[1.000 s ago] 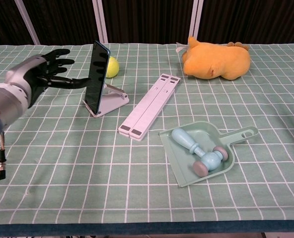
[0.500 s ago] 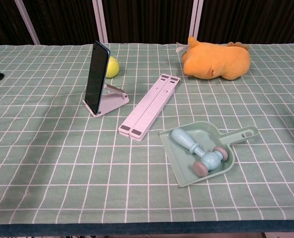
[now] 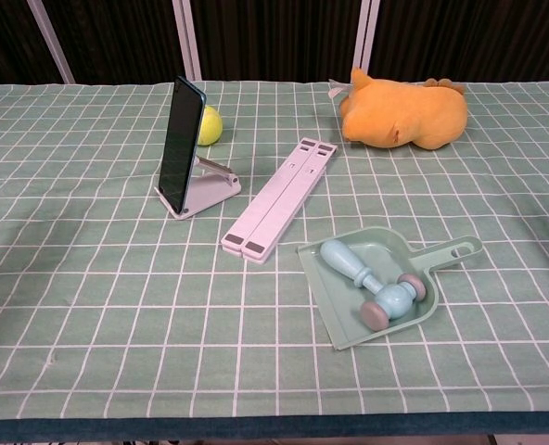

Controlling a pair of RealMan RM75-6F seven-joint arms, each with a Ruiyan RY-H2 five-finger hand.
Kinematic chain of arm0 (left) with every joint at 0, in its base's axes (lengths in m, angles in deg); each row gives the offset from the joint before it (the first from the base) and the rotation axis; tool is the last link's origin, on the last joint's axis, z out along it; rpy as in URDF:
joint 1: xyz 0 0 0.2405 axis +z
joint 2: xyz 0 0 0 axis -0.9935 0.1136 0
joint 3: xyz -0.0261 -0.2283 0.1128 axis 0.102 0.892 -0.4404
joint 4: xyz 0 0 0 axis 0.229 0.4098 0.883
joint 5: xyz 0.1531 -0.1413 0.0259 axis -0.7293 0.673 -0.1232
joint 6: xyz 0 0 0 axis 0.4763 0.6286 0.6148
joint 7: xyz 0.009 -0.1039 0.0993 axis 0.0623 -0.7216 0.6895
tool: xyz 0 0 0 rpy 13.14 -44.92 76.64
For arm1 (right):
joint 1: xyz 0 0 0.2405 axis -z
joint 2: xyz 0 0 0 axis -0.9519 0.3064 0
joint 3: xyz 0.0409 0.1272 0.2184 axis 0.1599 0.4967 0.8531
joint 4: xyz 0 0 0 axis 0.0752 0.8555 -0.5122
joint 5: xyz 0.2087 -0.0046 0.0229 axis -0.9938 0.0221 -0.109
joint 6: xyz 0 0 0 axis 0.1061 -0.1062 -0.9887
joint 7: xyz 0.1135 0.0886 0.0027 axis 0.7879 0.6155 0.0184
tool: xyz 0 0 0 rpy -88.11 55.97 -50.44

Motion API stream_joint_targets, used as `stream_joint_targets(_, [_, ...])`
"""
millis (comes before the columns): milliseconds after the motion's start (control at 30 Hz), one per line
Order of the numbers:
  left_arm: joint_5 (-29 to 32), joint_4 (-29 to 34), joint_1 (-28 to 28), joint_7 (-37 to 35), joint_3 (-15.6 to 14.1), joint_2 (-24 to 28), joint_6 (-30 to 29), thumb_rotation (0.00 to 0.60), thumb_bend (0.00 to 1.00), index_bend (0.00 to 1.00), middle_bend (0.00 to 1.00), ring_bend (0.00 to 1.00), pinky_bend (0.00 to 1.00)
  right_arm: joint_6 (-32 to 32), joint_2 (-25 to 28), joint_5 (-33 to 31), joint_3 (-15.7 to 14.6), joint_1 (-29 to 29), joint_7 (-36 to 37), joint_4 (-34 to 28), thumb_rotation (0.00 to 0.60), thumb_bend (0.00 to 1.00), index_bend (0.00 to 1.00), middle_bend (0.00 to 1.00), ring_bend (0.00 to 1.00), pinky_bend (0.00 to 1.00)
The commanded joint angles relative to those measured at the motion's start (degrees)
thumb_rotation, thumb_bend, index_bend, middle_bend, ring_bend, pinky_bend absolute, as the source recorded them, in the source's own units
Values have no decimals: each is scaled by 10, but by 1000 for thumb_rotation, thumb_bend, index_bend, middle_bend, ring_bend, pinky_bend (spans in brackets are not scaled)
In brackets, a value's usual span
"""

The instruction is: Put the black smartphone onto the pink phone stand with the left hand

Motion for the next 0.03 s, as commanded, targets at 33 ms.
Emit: stream_joint_targets(33, [-4, -8, 7, -5, -1, -2, -13, 600, 149, 0, 0, 0, 0, 4, -2, 2, -1, 2, -2, 0, 600, 125, 0, 0, 0, 185])
